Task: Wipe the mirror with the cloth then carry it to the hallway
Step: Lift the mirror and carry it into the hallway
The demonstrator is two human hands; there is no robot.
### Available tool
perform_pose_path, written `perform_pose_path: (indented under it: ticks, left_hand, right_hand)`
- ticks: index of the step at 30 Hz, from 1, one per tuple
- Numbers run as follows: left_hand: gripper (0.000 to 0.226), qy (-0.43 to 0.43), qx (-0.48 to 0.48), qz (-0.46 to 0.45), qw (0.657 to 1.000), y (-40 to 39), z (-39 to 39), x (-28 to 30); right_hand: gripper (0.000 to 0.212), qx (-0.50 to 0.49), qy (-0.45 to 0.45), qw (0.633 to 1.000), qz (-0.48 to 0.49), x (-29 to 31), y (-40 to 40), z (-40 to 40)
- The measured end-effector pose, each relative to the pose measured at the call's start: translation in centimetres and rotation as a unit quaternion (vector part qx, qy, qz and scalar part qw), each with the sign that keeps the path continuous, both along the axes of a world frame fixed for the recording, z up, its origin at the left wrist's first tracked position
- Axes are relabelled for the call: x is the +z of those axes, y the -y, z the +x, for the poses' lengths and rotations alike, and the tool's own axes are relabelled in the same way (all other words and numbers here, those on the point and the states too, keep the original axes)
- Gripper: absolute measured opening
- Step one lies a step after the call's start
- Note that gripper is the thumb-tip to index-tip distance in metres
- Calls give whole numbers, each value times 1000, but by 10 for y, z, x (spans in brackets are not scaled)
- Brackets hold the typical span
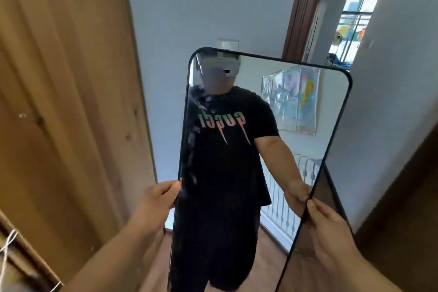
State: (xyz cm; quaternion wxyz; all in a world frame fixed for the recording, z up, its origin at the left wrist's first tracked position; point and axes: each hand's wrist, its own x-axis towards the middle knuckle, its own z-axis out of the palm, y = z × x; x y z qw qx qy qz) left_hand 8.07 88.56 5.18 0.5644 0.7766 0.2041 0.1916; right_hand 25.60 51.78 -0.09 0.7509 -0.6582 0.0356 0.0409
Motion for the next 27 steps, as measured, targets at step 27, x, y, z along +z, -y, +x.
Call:
perform_pose_path:
  ticks: [27]
  left_hand:
    - [32,40,-10,-66,997,-245,190,-8]
  right_hand:
    - [28,-55,93,990,-94,15,-212,154]
